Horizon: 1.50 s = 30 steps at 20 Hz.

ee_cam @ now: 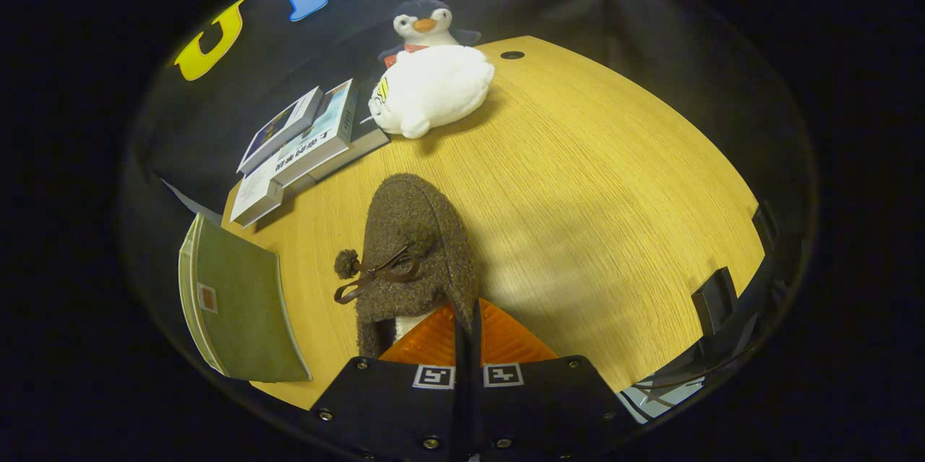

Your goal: Open the storage box then place both shoes into the box .Put the left shoe in first, then the right shoe, with the right side of both shoes facing outward in a uniform manner.

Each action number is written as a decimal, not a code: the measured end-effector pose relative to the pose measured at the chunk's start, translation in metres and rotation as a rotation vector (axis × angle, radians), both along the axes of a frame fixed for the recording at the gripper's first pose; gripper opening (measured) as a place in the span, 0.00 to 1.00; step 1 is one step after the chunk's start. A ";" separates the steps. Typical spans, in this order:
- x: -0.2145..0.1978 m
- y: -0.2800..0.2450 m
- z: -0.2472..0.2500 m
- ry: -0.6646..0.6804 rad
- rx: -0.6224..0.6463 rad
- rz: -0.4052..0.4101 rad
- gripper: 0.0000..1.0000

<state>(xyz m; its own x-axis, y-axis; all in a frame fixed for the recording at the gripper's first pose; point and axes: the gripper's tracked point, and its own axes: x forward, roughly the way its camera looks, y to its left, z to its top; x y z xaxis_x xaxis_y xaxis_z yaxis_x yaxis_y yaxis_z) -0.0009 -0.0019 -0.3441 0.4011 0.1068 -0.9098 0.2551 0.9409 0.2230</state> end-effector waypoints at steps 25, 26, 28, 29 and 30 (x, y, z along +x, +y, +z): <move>0.024 0.142 0.120 -0.161 0.080 0.065 0.00; 0.025 0.150 0.123 -0.163 0.085 0.072 0.00; 0.026 0.166 0.126 -0.167 0.098 0.085 0.00; 0.027 0.174 0.128 -0.169 0.105 0.091 0.00; 0.028 0.182 0.129 -0.170 0.111 0.096 0.00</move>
<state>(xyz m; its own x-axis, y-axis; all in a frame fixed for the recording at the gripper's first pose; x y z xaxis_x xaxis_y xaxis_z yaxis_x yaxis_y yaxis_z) 0.0267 0.1802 -0.2149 0.5309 0.2475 -0.8105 0.1154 0.9264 0.3584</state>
